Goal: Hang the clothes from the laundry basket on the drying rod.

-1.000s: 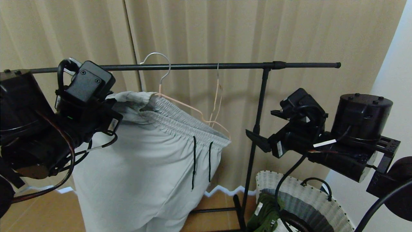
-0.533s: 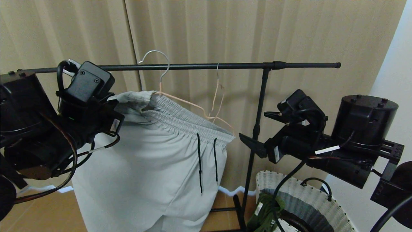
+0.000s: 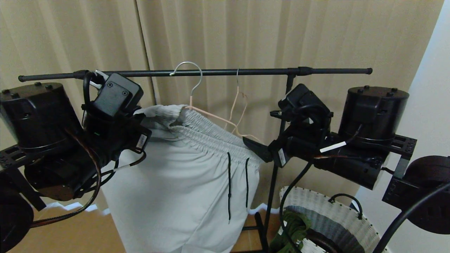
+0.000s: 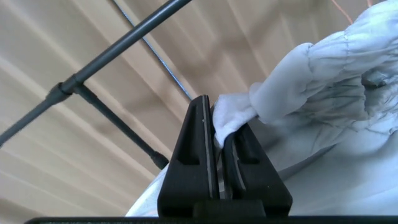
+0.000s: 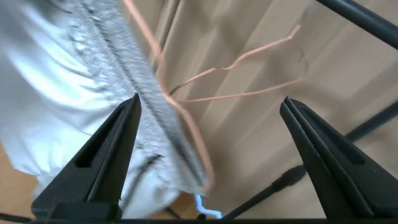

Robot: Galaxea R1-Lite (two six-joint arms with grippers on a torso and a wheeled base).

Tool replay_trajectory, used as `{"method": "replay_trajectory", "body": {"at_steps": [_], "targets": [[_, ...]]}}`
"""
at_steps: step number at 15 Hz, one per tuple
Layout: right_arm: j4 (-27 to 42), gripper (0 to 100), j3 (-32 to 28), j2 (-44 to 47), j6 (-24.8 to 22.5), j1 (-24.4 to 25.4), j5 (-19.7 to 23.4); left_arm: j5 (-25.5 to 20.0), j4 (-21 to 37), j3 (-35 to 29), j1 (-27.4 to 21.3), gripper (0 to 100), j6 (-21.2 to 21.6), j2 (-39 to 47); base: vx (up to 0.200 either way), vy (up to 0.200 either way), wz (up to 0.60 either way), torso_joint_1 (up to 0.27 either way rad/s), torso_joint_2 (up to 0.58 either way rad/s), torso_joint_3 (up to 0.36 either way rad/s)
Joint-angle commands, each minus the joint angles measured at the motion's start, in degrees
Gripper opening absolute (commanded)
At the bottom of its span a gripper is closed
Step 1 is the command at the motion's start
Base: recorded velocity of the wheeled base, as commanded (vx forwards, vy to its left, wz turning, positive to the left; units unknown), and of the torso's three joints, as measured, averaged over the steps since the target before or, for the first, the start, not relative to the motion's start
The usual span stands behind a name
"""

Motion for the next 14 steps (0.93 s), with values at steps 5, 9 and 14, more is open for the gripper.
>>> {"method": "replay_trajectory", "body": {"at_steps": [5, 9, 14], "targets": [[-0.6, 100, 6.0, -2.9, 0.4, 0.0, -1.3, 0.3, 0.0, -0.1, 0.8, 0, -3.0, 0.1, 0.0, 0.0, 0.0, 0.0, 0.0, 0.0], [-0.6, 100, 4.6, -2.9, 0.5, -2.9, -1.9, 1.1, -0.1, 0.5, 0.7, 0, -5.4, -0.1, 0.0, 0.0, 0.0, 0.0, 0.0, 0.0], [-0.5, 100, 3.2, -3.8, 0.6, -8.6, 3.1, -4.3, -0.2, 1.6, 0.8, 0, -4.1, -0.4, 0.0, 0.0, 0.0, 0.0, 0.0, 0.0]]}}
